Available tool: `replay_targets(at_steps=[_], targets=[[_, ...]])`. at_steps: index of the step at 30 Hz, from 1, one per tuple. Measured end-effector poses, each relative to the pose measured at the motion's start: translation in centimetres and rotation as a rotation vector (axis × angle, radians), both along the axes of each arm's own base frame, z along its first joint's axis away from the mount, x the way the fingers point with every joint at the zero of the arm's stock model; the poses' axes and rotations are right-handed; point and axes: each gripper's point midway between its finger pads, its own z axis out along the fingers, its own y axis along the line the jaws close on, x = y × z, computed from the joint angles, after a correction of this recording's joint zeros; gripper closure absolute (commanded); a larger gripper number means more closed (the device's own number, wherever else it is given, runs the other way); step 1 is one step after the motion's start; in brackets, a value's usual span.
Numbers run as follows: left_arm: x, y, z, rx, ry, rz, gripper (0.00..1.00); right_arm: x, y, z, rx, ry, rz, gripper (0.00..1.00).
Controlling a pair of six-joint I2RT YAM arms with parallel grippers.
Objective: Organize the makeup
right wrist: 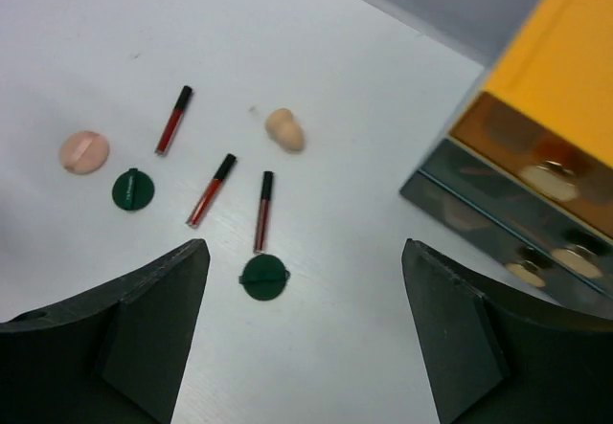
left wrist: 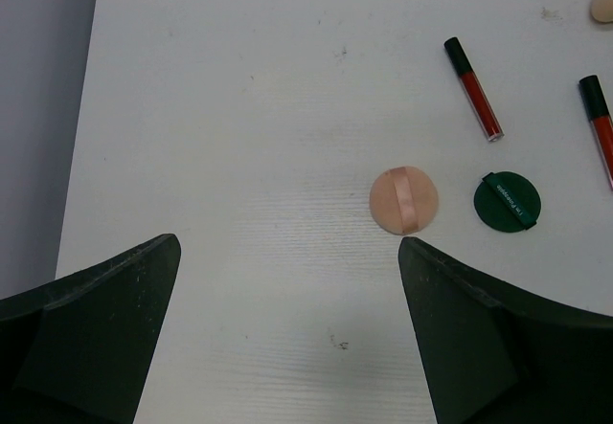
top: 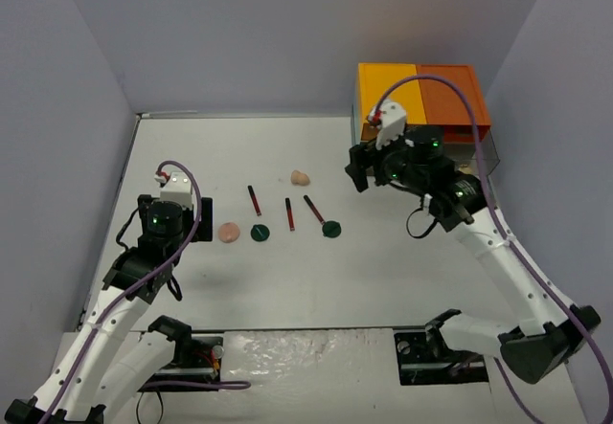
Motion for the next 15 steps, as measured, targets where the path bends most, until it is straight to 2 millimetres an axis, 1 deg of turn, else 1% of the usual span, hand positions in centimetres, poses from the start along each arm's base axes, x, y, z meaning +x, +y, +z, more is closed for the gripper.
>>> replay_targets(at_steps=[2,3,4,6,8,10,11,15], targets=[[0.0,0.1,0.0,0.002,-0.001,0.004,0.03,-1.1,1.9,-3.9,-0.054,0.079,0.039,0.32],[0.0,0.1,0.0,0.003,-0.002,0.006,0.03,-1.2,2.3,-5.8,-0.058,0.109,0.032,0.33],[0.0,0.2,0.0,0.004,-0.002,0.008,0.03,-1.4,2.4,-7.8,-0.066,0.144,0.021,0.34],[0.0,0.2,0.1,0.005,-0.003,0.010,0.03,-2.3,1.9,-11.9,-0.093,0.228,-0.010,0.35],[0.0,0.2,0.0,0.006,-0.001,0.010,0.03,-2.9,1.3,-15.2,-0.114,0.296,-0.045,0.36],[0.0,0.2,-0.1,0.008,0.003,0.010,0.03,-3.0,1.2,-17.4,-0.125,0.340,-0.074,0.36],[0.1,0.2,-0.2,0.009,0.006,0.010,0.03,-3.0,1.2,-18.2,-0.126,0.352,-0.085,0.36],[0.2,0.1,-0.5,0.013,0.019,0.010,0.03,-2.2,1.8,-20.5,-0.113,0.367,-0.117,0.35]])
